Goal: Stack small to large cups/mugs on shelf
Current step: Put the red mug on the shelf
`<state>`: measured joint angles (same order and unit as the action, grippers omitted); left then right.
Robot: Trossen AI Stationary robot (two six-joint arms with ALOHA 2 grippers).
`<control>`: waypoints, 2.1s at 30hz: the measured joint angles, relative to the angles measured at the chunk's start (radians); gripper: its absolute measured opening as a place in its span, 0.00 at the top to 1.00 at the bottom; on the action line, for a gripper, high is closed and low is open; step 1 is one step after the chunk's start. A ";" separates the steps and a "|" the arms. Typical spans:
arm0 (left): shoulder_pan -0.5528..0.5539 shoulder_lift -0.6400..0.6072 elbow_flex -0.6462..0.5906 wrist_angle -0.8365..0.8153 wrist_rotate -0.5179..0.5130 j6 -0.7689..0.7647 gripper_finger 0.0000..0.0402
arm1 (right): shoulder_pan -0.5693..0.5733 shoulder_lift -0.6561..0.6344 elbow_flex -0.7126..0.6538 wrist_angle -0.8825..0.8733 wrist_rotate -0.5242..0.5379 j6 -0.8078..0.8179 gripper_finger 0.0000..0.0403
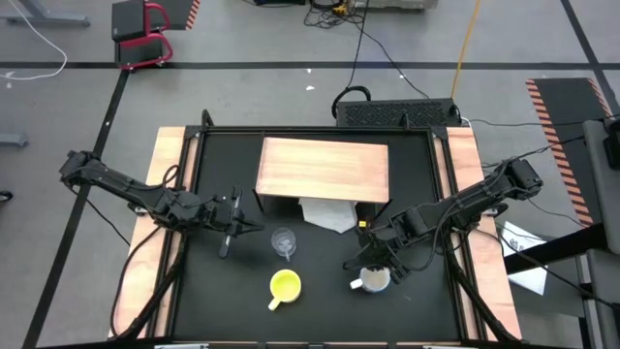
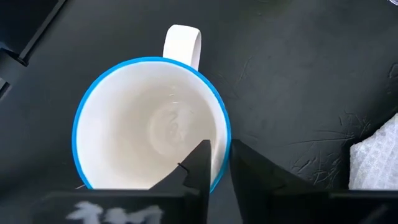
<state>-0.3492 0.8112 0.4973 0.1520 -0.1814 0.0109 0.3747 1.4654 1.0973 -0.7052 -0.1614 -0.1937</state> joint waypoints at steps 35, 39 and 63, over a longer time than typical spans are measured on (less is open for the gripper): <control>-0.246 -0.046 -0.005 -0.187 -0.533 -0.056 1.00 | -0.001 0.001 0.001 0.028 0.003 0.002 1.00; -0.261 -0.141 -0.056 -0.172 -0.552 -0.049 1.00 | -0.001 0.001 0.001 0.032 0.003 0.002 1.00; -0.270 -0.606 -0.384 -0.053 -0.474 0.066 1.00 | -0.001 0.000 0.000 0.045 0.004 0.025 1.00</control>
<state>-0.6197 0.2054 0.1137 0.0988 -0.6549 0.0772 0.3737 1.4658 1.0977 -0.6601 -0.1577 -0.1688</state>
